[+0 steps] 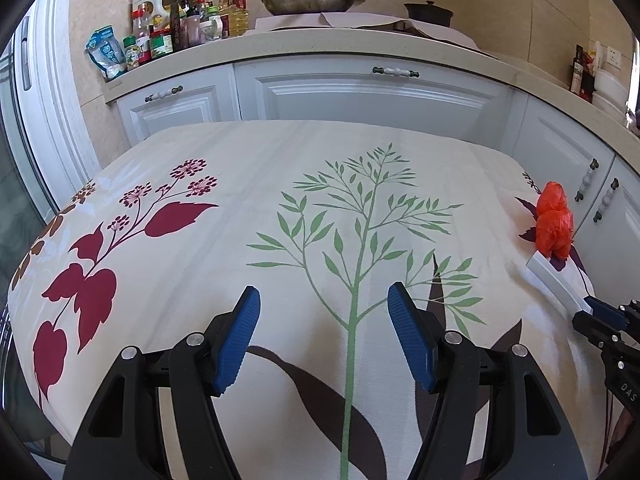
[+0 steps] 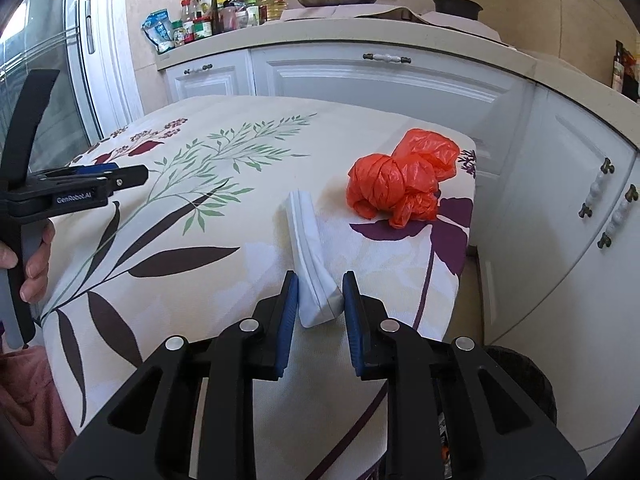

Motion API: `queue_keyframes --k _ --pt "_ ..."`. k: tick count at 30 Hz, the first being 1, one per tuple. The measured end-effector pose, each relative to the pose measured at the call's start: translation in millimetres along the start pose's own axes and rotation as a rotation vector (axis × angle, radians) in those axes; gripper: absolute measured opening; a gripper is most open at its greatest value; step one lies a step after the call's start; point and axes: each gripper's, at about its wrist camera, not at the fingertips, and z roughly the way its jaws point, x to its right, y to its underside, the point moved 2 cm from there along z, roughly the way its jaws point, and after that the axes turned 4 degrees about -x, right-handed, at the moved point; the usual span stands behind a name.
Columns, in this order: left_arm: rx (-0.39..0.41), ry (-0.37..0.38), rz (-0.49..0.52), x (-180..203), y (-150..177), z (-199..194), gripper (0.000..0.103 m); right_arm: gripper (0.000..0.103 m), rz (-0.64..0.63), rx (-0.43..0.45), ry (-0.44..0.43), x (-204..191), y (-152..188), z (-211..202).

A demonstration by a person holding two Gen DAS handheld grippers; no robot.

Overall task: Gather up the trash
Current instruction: 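Close the right tool on the white folded paper strip and lift it, then grasp the orange plastic bag with the left tool while right holds the paper strip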

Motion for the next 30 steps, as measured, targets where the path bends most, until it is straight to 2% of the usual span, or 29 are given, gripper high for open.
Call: queue_keyframes --k 11,30 --pt "0.017 0.035 0.044 26 -1 -9 0.065 0.022 0.068 0.055 0.05 16 15 -34" --pt "0.051 0.194 0.199 126 -7 -22 0.065 0.022 0.325 0.122 0.282 87 51 -74"
